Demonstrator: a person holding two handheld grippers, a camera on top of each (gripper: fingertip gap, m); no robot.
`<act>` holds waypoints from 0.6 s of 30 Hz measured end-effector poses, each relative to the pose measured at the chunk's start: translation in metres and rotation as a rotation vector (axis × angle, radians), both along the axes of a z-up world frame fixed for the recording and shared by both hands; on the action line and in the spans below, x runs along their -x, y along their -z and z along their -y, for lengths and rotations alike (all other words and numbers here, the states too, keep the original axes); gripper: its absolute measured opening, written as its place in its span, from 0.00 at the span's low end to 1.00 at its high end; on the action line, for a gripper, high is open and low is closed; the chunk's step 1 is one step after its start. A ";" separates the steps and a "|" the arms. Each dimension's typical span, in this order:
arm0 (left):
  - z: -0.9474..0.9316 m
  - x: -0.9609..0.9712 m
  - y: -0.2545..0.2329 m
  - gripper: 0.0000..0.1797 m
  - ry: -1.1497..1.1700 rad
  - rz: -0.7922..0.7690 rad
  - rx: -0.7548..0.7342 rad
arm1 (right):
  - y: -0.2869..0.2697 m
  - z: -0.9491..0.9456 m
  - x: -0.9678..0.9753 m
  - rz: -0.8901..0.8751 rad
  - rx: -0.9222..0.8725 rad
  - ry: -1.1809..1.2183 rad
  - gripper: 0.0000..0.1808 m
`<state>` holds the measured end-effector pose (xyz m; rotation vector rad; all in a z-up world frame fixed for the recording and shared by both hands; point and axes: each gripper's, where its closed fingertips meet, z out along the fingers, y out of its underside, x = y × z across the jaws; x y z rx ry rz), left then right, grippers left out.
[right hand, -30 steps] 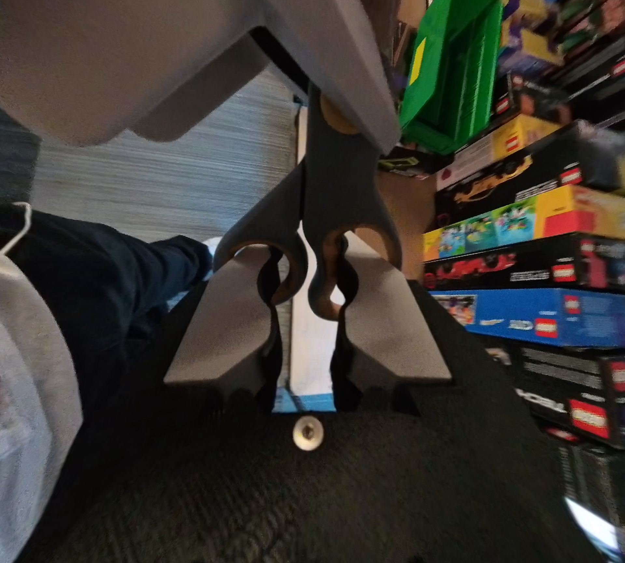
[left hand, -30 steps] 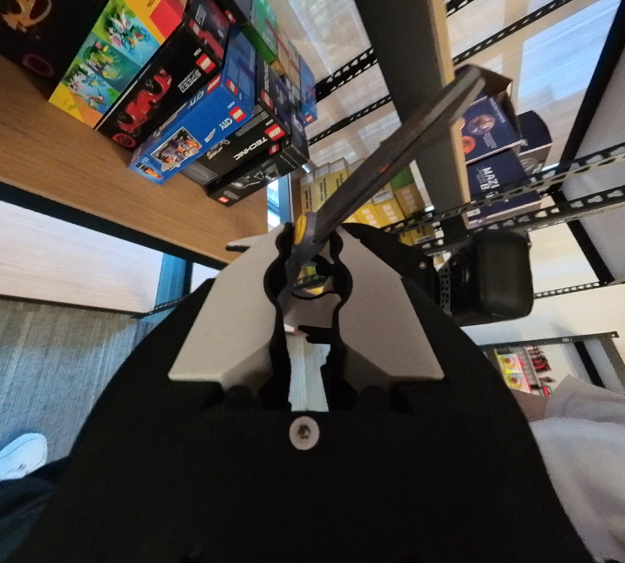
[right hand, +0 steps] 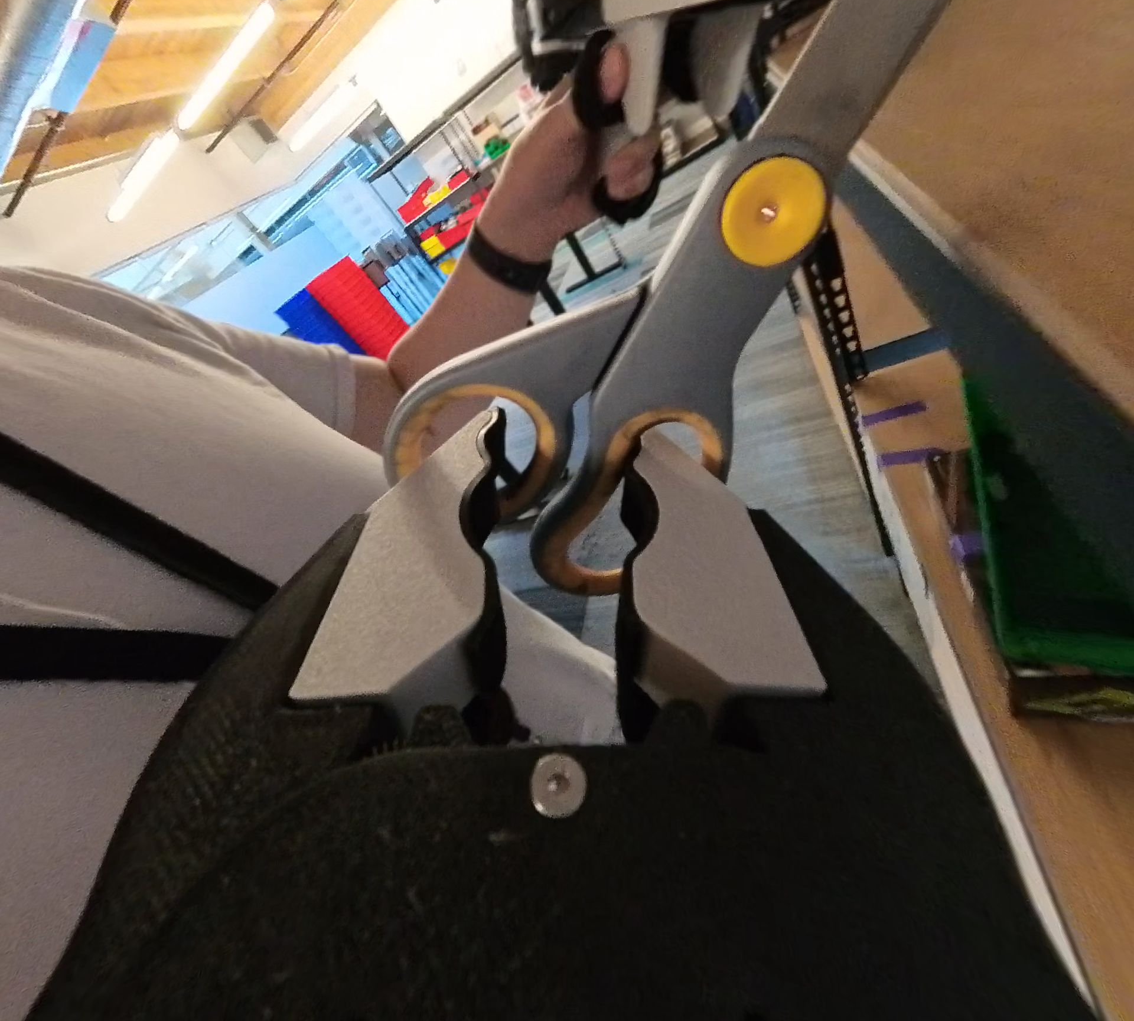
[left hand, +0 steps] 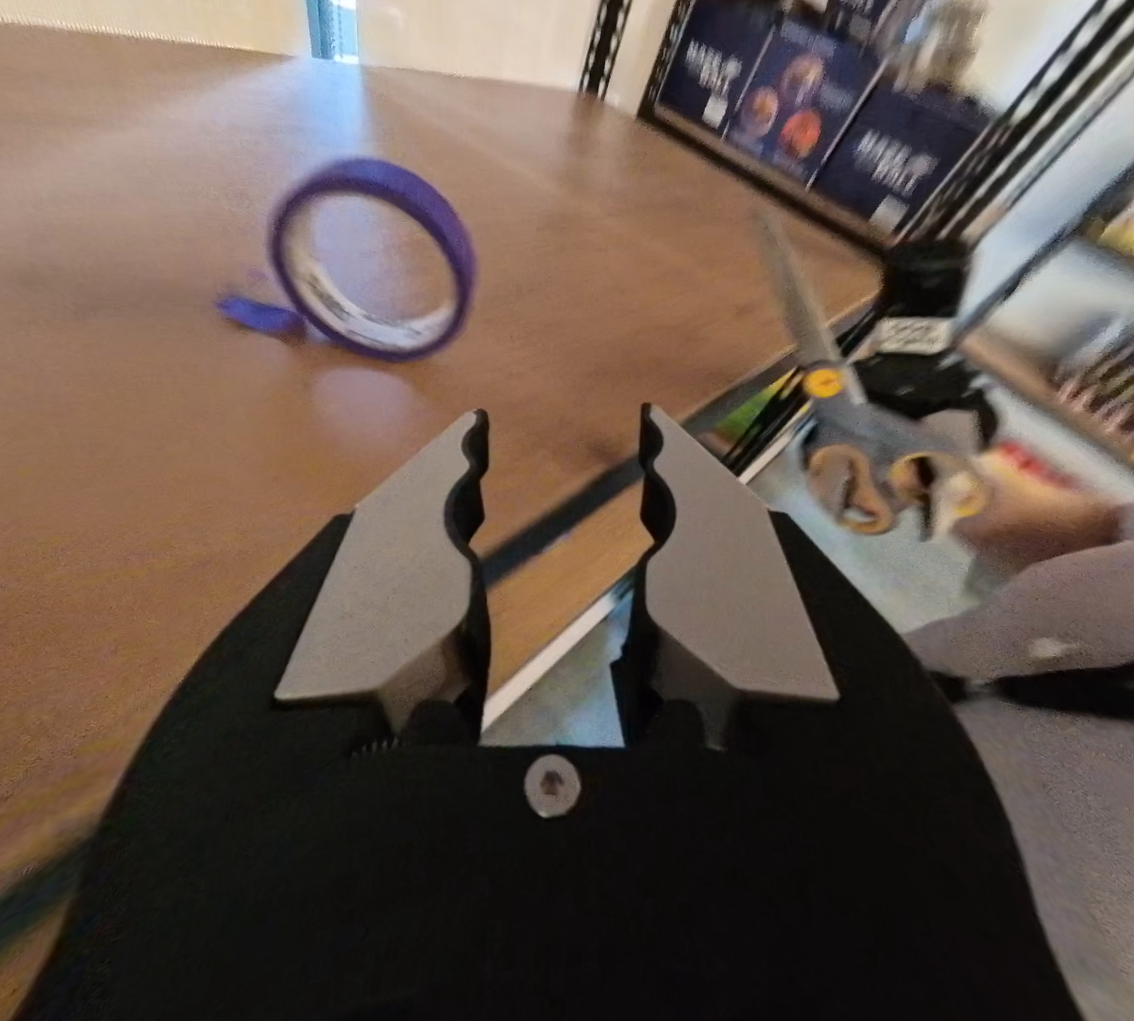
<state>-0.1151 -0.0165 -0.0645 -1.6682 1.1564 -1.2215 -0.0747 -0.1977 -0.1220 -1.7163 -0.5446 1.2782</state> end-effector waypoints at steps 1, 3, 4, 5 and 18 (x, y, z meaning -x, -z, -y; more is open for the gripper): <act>-0.024 -0.005 -0.002 0.30 0.033 -0.052 -0.066 | -0.002 -0.013 0.006 0.002 -0.007 0.023 0.19; -0.061 -0.021 -0.013 0.34 0.151 -0.109 -0.188 | -0.008 -0.036 0.019 -0.019 -0.016 0.060 0.19; -0.077 -0.031 -0.021 0.35 0.216 -0.118 -0.258 | -0.012 -0.046 0.027 -0.039 -0.019 0.074 0.19; -0.090 -0.043 -0.027 0.36 0.275 -0.126 -0.330 | -0.013 -0.054 0.034 -0.050 -0.023 0.086 0.19; -0.093 -0.128 0.021 0.20 0.965 -0.455 -0.585 | 0.018 -0.096 0.081 0.027 0.068 0.172 0.19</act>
